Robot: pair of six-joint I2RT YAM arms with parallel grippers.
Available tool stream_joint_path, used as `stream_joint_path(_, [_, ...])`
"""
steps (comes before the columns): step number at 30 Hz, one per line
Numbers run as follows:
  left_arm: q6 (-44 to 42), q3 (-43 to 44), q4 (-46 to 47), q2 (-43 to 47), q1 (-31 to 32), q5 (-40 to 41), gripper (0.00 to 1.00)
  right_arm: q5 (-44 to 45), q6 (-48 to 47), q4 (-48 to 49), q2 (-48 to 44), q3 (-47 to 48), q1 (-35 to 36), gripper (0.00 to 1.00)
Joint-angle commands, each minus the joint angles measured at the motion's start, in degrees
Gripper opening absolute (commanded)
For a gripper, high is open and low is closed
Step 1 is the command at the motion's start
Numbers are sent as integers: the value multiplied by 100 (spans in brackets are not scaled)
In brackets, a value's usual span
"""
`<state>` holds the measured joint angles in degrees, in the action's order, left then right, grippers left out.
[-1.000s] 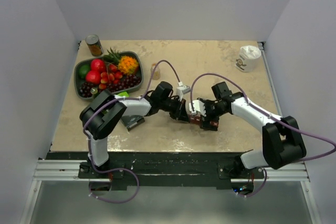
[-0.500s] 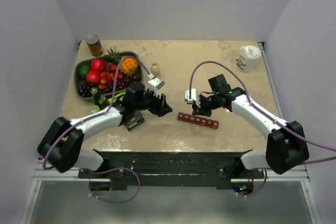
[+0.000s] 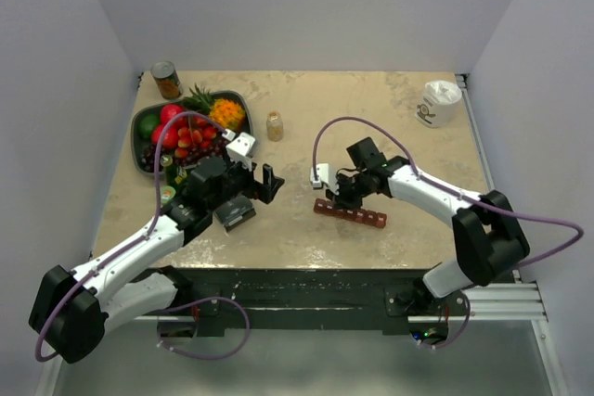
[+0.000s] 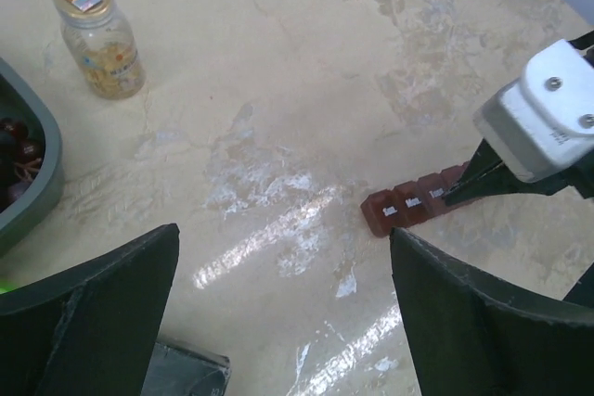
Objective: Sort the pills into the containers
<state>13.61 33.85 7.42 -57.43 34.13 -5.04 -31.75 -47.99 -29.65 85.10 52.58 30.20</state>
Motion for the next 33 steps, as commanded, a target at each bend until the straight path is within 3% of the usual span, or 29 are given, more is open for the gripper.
stream_joint_path(1, [-306, 149, -276, 144, -29, 161, 99, 713, 184, 179, 567, 33, 109, 0])
stream_joint_path(7, [-332, 87, -232, 197, -29, -32, 99, 802, 211, 47, 815, 165, 127, 0])
stream_joint_path(24, [-490, 166, -408, 267, -29, -32, 99, 195, 114, -366, 94, 403, 74, 0])
stream_joint_path(33, [-552, 193, -522, 338, -29, -32, 99, 977, 167, -295, 1060, 323, 74, 0])
